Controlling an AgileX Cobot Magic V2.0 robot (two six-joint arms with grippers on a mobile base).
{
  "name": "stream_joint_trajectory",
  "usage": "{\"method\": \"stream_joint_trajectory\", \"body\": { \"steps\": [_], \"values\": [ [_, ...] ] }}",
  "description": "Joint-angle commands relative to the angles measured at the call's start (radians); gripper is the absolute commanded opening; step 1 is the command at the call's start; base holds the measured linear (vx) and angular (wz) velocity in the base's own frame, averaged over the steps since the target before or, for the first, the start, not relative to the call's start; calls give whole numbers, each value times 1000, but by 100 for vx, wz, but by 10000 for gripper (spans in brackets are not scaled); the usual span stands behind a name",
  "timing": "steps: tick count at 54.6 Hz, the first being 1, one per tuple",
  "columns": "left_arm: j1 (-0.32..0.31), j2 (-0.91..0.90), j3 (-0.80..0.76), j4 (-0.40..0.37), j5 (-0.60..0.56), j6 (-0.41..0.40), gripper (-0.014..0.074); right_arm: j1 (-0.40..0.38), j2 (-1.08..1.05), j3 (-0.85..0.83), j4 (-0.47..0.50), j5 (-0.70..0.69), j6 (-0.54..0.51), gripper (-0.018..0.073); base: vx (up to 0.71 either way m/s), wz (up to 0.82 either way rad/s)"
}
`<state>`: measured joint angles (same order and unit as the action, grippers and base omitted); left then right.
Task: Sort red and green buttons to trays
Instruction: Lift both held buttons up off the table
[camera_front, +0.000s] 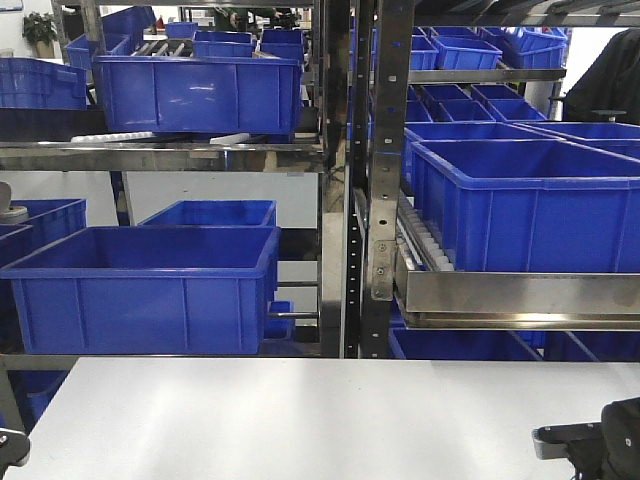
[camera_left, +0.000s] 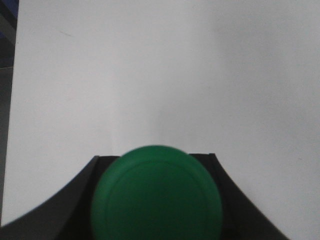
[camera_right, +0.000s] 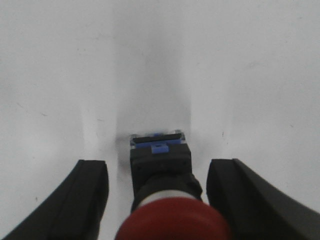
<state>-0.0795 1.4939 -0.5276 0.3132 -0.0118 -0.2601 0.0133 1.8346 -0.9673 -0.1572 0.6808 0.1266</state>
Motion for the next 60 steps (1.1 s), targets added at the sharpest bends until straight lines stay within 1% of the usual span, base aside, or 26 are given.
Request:
{"method": "stream_joint_trajectory", "body": {
  "steps": [1, 9, 17, 25, 34, 38, 43, 47, 52, 55, 60],
  "values": [
    [-6, -36, -24, -1, -59, 0, -6, -5, -39, -27, -7, -17, -3, 400, 0, 0],
    [-6, -36, -24, -2, -60, 0, -6, -5, -39, -27, -4, 9, 1, 267, 0, 0],
    [-6, -39, -24, -6, -60, -1, -6, -5, -40, -27, -4, 24, -1, 115, 0, 0],
    [-6, -86, -25, -6, -76, -1, -6, -5, -83, -27, 13, 9, -27, -16, 0, 0],
    [-6, -182, -29, -6, -141, -9, -6, -3, -201, -27, 95, -80, -71, -13, 0, 0],
    [-6, -232, -58, -6, -133, -10, -3, 8, -259, -27, 132, -118, -114, -12, 0, 0],
    [-6, -289, -131, -6, -98, -10, -3, 42, -354, -27, 142, -177, -167, -11, 0, 0],
    [-6, -325, -209, -6, -72, -9, -3, 72, -435, -27, 144, -228, -157, -9, 0, 0],
    [-6, -365, -307, -6, -30, -9, -3, 96, -542, -27, 151, -272, -111, -9, 0, 0],
    [-7, -388, -348, -6, -10, -9, -3, 105, -601, -27, 150, -280, -92, -9, 0, 0],
    [-21, -440, -385, -6, 24, -8, -3, 105, -705, -27, 142, -276, -90, -9, 0, 0]
  ]
}}
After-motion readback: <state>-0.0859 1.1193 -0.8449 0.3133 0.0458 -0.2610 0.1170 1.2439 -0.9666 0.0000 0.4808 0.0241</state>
